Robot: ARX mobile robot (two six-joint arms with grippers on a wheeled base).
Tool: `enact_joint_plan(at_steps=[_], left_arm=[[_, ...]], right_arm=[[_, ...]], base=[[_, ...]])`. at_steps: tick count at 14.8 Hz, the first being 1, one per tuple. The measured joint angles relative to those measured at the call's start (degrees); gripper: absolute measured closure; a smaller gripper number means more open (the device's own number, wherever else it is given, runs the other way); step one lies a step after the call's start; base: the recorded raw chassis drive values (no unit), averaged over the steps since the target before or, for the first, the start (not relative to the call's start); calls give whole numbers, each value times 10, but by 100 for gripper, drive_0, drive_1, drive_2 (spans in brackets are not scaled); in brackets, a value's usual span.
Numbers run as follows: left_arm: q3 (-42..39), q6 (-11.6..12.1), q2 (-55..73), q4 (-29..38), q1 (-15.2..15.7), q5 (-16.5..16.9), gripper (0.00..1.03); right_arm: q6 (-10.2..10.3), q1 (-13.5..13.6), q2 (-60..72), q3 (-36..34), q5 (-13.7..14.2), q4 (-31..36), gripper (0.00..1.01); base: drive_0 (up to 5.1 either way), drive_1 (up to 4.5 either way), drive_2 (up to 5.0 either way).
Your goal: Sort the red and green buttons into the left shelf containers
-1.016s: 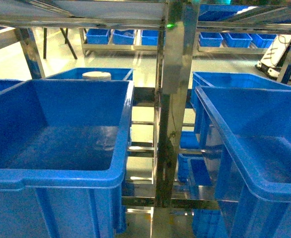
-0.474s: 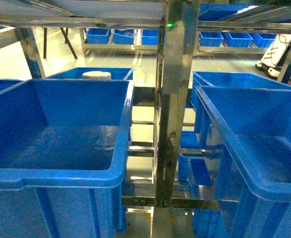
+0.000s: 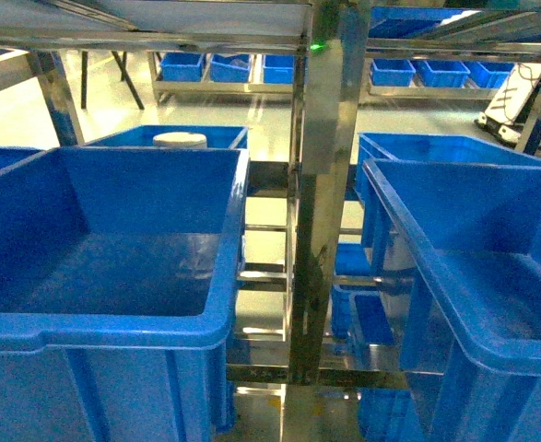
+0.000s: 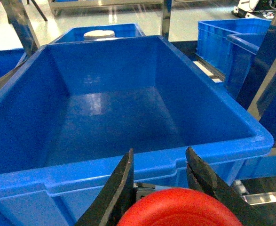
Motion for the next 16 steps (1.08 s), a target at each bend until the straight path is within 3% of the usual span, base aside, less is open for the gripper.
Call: enact_joint_plan(at_steps=[1,5,7,9,10,11,12,13,14,16], left_arm=[[0,0,0,0,0,0,74],[0,0,0,0,0,0,74],[0,0,0,0,0,0,74],[0,0,0,0,0,0,74],[0,0,0,0,0,0,74],[0,0,0,0,0,0,74],[0,0,0,0,0,0,74],[0,0,0,0,0,0,74],[0,0,0,0,0,0,74],[0,0,0,0,0,0,74]], right_arm=[[-1,5,43,46,9,-42,66],[-1,7,64,66,21,-56,66],[-2,6,65,67,24,-56,60],[0,5,59,67,20,-50,45],[0,2,47,56,20,-17,29],[2,2,39,46,20,-2,20],[12,2,14,13,20,37,1],[10,2,-90,-91,25,138,3],[4,-2,-233,-218,4,181,3],[19,-10,-356,-295,-32,185,3]], base=[[0,0,0],[0,0,0],[0,0,0],[0,0,0],[0,0,0],[0,0,0],[0,0,0],[0,0,0],[0,0,0],[0,0,0]])
